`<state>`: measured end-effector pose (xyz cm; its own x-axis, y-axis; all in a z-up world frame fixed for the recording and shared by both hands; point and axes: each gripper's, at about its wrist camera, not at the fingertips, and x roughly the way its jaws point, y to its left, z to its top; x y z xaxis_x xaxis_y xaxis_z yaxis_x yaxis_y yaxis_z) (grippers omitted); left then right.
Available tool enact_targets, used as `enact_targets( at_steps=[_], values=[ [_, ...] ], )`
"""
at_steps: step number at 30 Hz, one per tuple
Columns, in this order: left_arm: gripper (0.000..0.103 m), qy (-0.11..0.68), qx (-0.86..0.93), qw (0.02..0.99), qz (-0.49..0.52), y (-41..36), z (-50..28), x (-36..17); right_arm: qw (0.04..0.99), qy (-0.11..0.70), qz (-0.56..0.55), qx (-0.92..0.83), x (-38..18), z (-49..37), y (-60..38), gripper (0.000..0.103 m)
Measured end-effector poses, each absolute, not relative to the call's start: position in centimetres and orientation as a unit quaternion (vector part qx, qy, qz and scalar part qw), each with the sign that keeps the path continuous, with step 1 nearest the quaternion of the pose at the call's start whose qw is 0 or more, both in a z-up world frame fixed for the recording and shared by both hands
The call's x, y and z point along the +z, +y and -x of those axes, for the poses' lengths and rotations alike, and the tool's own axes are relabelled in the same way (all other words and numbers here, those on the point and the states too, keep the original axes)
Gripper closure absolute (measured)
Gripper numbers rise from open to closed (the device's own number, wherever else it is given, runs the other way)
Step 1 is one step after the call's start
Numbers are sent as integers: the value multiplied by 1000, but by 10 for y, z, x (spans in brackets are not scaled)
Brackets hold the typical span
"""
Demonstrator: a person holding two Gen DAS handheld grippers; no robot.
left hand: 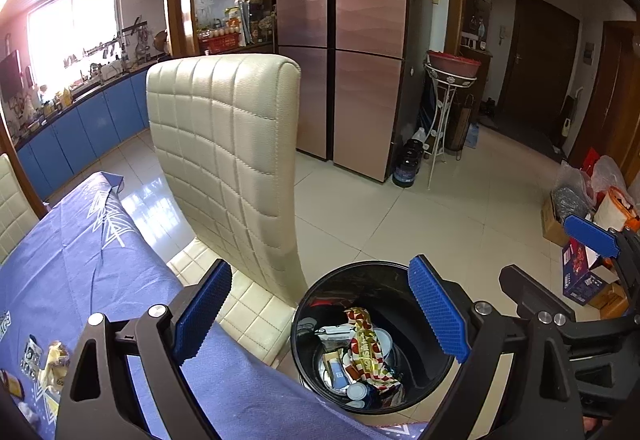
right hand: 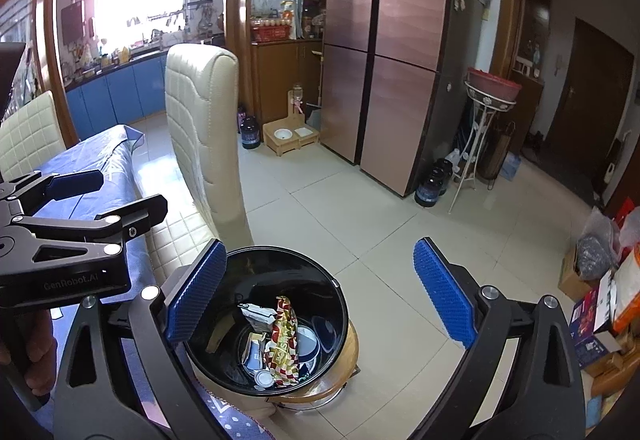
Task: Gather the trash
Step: 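Move both open tools back over the table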
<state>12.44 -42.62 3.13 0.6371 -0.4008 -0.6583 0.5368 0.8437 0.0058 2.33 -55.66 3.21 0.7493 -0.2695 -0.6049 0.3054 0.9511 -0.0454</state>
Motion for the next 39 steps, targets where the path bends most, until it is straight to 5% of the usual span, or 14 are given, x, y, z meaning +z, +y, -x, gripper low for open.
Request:
enact_targets(
  at_steps=[12, 22, 39],
  values=[
    [15, 324, -199, 921, -88, -357, -122, 46, 949, 301, -4, -96, 45, -41, -503, 7],
    [15, 334, -75, 938, -57, -226, -124, 47, 953, 300, 28, 14, 48, -83, -396, 7],
    [15, 418, 131, 899, 17, -5, -101, -24, 911, 361, 87, 181, -16, -136, -191, 7]
  ],
)
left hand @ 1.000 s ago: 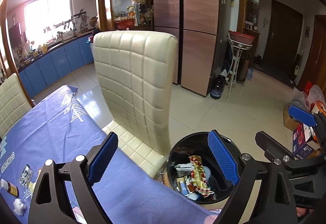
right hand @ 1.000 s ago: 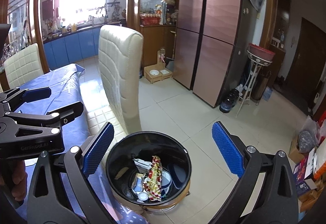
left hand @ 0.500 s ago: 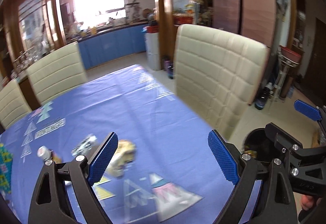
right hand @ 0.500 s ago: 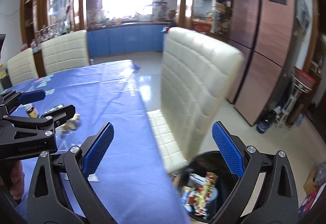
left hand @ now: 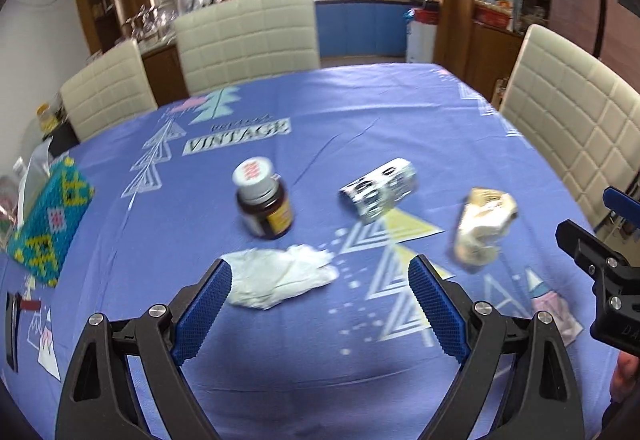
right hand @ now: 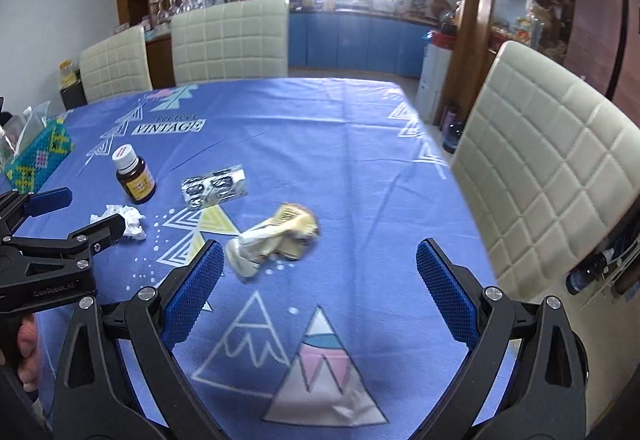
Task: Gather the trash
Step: 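Move both open tools back over the table, then grasp the white tissue with the left tool while the right tool grasps the yellow wrapper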
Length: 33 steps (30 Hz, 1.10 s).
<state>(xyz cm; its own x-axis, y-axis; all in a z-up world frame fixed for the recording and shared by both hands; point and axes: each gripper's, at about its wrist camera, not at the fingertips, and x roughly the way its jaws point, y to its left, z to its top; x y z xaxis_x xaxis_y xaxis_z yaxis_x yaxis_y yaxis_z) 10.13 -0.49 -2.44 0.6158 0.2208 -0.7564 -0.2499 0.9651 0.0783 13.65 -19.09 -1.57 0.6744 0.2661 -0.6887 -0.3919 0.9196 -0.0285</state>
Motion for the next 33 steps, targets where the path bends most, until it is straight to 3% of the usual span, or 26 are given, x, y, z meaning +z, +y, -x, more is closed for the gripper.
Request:
enact_targets(
  at_steps=[13, 15, 17, 19, 20, 26, 28, 33],
  values=[
    [15, 448, 132, 884, 36, 41, -126, -67, 891, 401, 112, 181, -55, -175, -141, 9],
    [15, 450, 127, 883, 37, 43, -127, -72, 887, 407, 120, 183, -61, -178, -135, 15],
    [15, 452, 124, 883, 37, 43, -127, -75, 882, 414, 128, 186, -68, -181, -130, 33],
    [17, 456, 116, 881, 47, 45, -126, -79, 880, 414, 139, 185, -71, -182, -126, 38],
    [19, 457, 114, 881, 50, 45, -126, -81, 881, 410, 139, 188, -70, -181, -126, 44],
    [54, 464, 85, 880, 62, 40, -126, -81, 880, 406, 153, 195, -64, -175, -126, 62],
    [65, 465, 74, 880, 60, 35, -127, -79, 879, 407, 151, 196, -60, -173, -130, 63],
    [73, 455, 54, 888, 45, 17, -126, -68, 886, 397, 154, 186, -51, -162, -141, 64]
  ],
)
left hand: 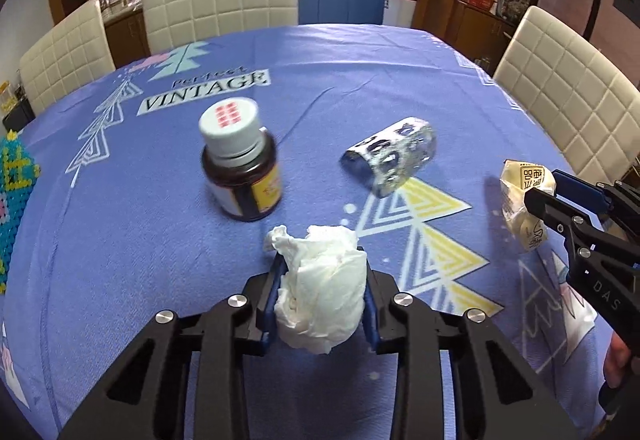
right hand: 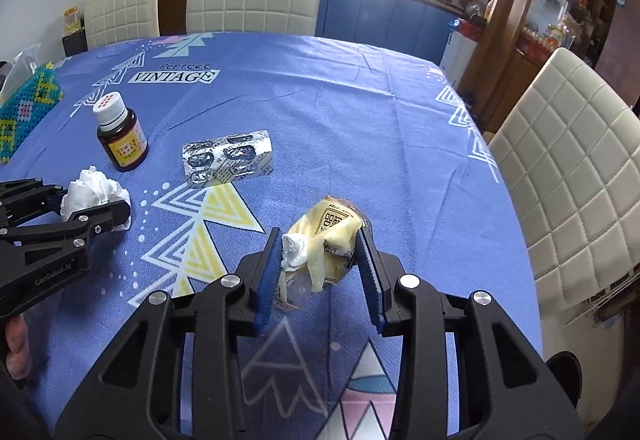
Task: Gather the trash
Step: 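Grasp the white tissue with the left tool while the right tool grasps the yellow wrapper, then carry both items to the bin and open the right tool to drop the wrapper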
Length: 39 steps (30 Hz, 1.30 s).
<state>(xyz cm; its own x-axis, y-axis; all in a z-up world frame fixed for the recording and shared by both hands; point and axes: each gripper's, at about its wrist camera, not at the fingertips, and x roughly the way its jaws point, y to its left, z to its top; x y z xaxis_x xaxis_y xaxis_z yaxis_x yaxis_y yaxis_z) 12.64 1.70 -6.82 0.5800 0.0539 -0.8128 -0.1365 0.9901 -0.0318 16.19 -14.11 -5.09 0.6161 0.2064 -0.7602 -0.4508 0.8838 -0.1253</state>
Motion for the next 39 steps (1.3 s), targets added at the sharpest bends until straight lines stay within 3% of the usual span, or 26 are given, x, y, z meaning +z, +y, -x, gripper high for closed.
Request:
enact_targets(
  at_steps=[39],
  values=[
    [73, 373, -186, 903, -110, -324, -129, 2, 927, 365, 80, -35, 1, -84, -456, 64]
  ],
)
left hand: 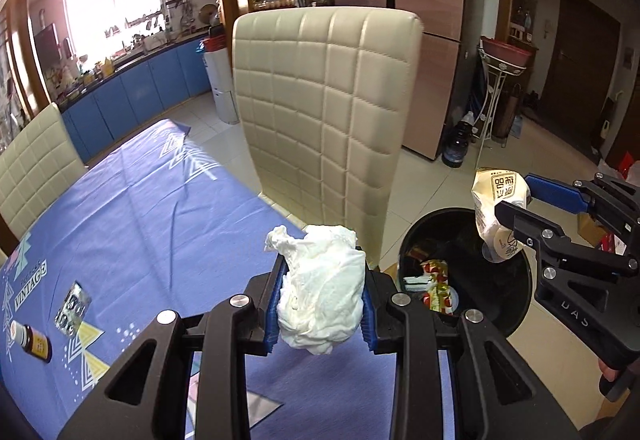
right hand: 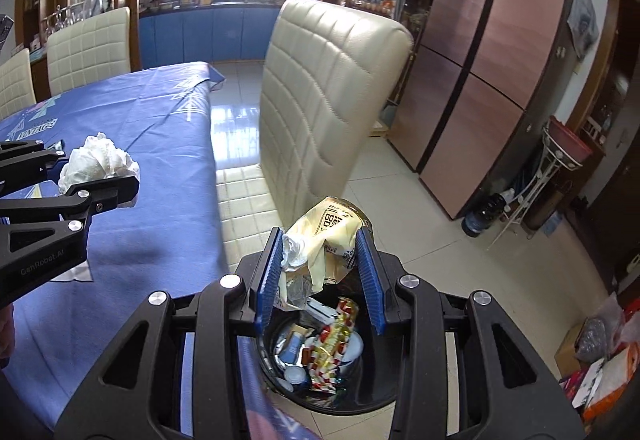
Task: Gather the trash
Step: 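Carry both items to the bin and open the right tool to drop the wrapper, then open the left tool over the bin to drop the white tissue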
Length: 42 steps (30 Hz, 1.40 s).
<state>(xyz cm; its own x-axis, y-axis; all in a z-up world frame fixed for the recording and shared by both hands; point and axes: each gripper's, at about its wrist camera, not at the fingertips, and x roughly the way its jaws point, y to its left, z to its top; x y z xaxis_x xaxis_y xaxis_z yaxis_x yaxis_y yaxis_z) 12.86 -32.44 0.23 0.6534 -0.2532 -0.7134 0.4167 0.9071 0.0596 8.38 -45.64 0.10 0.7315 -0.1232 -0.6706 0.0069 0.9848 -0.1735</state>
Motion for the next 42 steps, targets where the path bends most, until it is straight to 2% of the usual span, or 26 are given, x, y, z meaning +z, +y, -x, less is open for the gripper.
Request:
enact_targets(
  at_steps=[7, 19, 27, 42],
  values=[
    [73, 360, -198, 904, -121, -357, -133, 10, 930, 359, 58, -53, 6, -83, -496, 63],
    [73, 362, -210, 899, -129, -380, -140, 9, 933, 353, 42, -64, 5, -82, -520, 55],
    [73, 368, -216, 895, -127, -386, -141, 6, 938, 339, 24, -65, 10, -74, -533, 37],
    [73, 369, -241, 888, -135, -406, -134, 6, 937, 337, 11, -93, 9, -61, -546, 36]
  ],
)
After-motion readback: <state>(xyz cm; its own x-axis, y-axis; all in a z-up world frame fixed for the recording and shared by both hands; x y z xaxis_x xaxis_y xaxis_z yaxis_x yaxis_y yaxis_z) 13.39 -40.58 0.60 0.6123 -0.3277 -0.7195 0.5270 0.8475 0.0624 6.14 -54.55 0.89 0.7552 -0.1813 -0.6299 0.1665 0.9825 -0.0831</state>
